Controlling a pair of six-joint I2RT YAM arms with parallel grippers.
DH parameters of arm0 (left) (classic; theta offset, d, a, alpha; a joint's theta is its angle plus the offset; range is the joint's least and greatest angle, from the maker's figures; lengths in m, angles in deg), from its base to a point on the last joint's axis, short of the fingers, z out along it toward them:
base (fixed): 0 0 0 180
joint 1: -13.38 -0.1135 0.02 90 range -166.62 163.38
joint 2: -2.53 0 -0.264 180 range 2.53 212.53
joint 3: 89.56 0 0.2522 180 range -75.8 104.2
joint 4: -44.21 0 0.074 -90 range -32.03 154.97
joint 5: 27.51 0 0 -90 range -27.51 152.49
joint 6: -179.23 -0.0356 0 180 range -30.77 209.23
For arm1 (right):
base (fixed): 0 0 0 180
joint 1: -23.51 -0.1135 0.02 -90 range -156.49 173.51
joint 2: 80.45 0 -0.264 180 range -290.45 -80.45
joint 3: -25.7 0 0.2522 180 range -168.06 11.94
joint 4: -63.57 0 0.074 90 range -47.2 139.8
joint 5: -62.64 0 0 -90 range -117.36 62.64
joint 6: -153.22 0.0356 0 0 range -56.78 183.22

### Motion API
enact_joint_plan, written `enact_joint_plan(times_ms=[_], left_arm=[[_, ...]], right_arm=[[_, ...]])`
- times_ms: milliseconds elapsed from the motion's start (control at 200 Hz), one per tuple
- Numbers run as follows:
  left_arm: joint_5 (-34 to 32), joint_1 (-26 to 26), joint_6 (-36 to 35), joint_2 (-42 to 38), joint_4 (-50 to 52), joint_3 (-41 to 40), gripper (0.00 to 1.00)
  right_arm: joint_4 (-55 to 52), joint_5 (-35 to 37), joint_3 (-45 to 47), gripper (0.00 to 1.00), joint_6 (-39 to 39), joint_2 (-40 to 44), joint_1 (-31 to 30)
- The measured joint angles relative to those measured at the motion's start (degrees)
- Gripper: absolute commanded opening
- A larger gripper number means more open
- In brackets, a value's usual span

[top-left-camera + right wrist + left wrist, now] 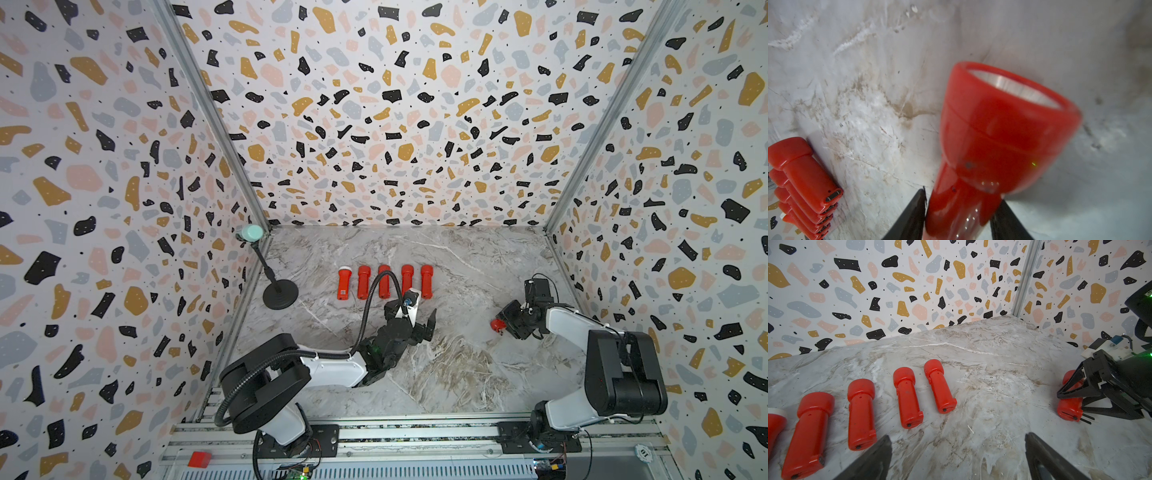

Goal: Close the plug at the bottom of the flashlight
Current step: Pick up the flashlight from the center of the board.

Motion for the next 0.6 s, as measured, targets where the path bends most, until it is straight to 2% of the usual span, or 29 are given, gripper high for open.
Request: enact_joint_plan(times_ms=[185,601], left_arm=[[0.00,0.07,0.00,0.00,0.00,0.00,1.00],[-0.02,0.13,0.00,0.11,-0.02,0.00,1.00]], right_arm=[[0.04,-0.02,0.02,0.46,0.59,-0.07,-0.24],[-1.70,0.33,0.68,0.47,-0.35,1.09,-0.26]])
